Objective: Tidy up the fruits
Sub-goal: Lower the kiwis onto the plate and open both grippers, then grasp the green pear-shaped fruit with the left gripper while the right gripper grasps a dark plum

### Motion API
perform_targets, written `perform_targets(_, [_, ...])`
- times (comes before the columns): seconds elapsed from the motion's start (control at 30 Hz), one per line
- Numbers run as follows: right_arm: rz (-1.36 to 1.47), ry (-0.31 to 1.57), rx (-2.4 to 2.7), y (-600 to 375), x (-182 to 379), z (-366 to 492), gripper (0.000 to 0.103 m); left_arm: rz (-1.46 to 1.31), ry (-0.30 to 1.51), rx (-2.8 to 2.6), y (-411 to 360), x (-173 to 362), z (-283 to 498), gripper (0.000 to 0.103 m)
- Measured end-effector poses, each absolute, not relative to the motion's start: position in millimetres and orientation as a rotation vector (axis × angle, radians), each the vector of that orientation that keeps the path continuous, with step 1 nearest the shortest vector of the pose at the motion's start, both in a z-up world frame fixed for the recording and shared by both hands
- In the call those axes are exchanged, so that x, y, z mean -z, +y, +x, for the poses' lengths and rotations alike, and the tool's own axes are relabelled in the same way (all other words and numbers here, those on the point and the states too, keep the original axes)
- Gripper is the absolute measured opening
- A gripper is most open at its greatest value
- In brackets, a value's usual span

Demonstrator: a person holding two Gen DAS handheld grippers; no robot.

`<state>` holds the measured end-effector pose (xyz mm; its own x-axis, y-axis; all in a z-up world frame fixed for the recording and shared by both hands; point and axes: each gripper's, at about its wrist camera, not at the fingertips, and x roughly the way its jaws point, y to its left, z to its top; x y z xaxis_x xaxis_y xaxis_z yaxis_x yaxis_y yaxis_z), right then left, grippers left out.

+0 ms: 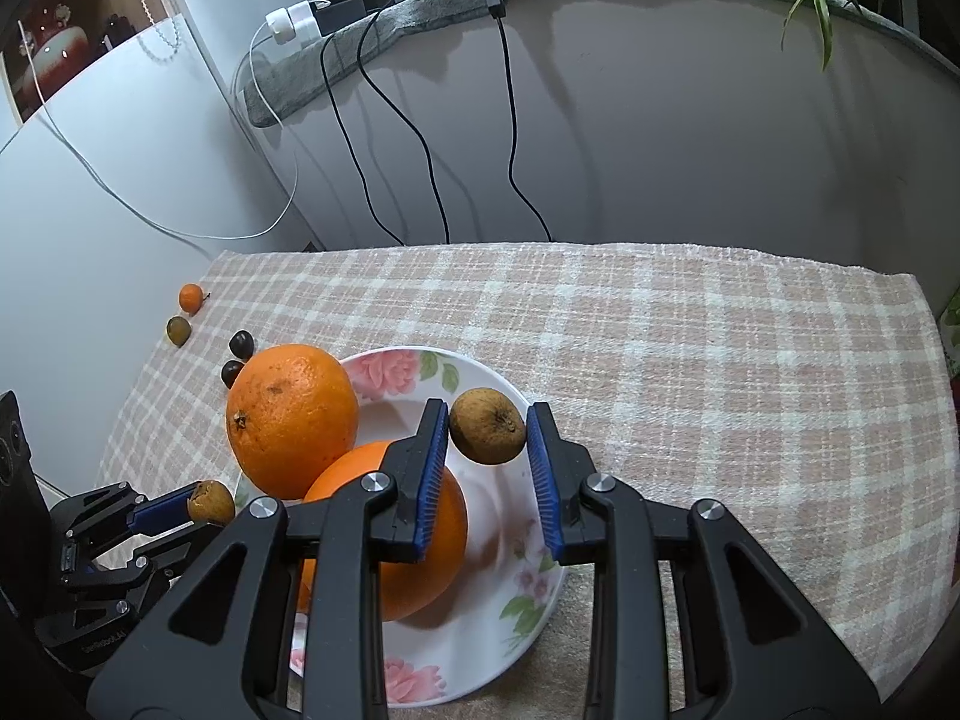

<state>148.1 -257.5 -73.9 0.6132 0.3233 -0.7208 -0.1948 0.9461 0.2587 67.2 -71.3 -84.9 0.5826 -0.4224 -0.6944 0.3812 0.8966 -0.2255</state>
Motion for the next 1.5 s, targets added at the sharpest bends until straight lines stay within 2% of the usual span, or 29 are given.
perform_targets(0.03, [0.161, 0.859, -0.300, -258, 74, 148, 0.032, -0.055, 0.824, 0.469, -71, 85, 67, 0.030])
perform_targets(0.07, [0.159, 0.852, -0.297, -259, 73, 147, 0.041, -0.056, 0.822, 0.470, -71, 85, 67, 0.032])
perform_targets(0.13, [0.156, 0.838, -0.298, -260, 70, 145, 0.055, -0.057, 0.819, 0.470, -71, 84, 67, 0.036])
perform_targets(0.23, [0.152, 0.827, -0.300, -260, 66, 143, 0.057, -0.057, 0.817, 0.466, -71, 83, 67, 0.039])
perform_targets(0.3, [0.150, 0.823, -0.301, -261, 64, 141, 0.058, -0.056, 0.812, 0.462, -70, 82, 66, 0.047])
perform_targets(0.4, [0.139, 0.807, -0.291, -262, 59, 138, 0.071, -0.054, 0.804, 0.454, -70, 80, 65, 0.050])
perform_targets(0.6, [0.112, 0.793, -0.289, -257, 50, 136, 0.073, -0.043, 0.789, 0.438, -68, 76, 64, 0.062])
perform_targets(0.7, [0.095, 0.783, -0.293, -253, 46, 135, 0.086, -0.035, 0.778, 0.423, -65, 74, 65, 0.067])
perform_targets(1.03, [0.017, 0.758, -0.334, -228, 30, 135, 0.087, -0.037, 0.748, 0.373, -39, 67, 68, 0.069])
perform_targets(1.5, [-0.046, 0.755, -0.440, -178, 14, 160, 0.087, -0.096, 0.720, 0.191, 53, 62, 88, 0.069])
